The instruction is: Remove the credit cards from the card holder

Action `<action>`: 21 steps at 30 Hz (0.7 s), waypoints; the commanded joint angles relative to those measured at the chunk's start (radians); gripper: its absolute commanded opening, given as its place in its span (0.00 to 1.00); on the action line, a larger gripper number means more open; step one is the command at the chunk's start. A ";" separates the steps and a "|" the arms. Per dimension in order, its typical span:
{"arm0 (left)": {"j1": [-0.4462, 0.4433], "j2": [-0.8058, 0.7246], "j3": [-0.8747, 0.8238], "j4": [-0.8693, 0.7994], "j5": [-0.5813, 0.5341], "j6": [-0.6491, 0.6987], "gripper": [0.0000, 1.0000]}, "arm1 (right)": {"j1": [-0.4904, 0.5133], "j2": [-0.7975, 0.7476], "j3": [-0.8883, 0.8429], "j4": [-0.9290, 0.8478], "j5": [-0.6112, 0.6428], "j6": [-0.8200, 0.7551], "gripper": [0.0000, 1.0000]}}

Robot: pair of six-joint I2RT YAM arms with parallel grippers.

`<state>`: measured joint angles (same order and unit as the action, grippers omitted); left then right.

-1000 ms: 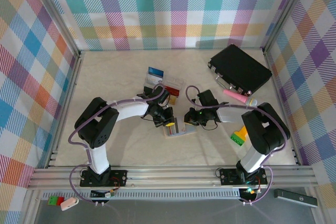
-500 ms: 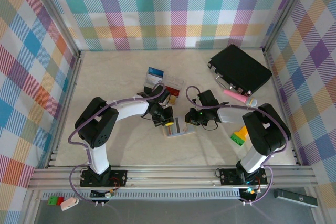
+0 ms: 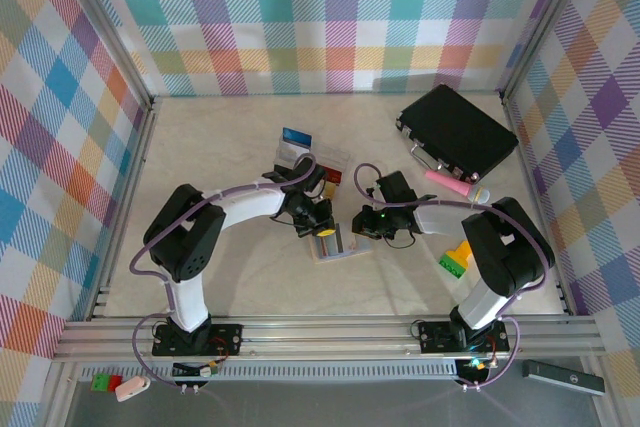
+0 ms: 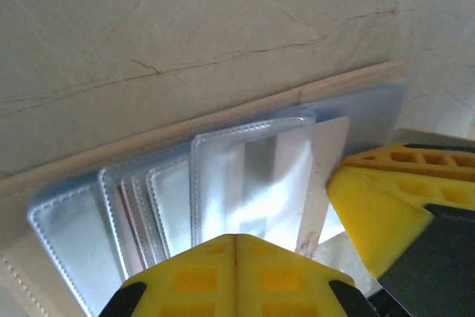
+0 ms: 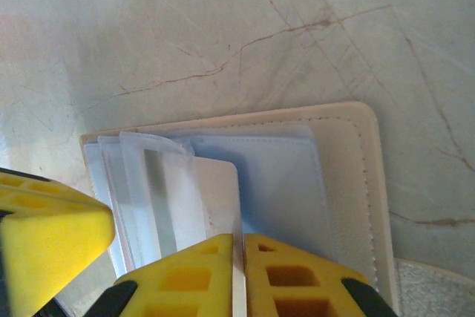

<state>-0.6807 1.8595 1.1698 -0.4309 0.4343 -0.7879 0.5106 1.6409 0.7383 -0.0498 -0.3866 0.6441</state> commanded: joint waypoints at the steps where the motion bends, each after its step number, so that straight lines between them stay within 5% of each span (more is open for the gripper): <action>1: -0.013 0.033 -0.005 0.001 -0.014 0.004 0.04 | -0.004 -0.019 -0.034 0.033 -0.018 0.005 0.14; 21: -0.013 0.032 -0.074 -0.009 -0.064 -0.005 0.02 | -0.004 0.033 -0.031 0.073 -0.120 0.007 0.20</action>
<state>-0.6811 1.8778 1.1393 -0.3866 0.4282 -0.7918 0.5106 1.6554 0.7124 -0.0044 -0.4671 0.6495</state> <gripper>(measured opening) 0.050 0.212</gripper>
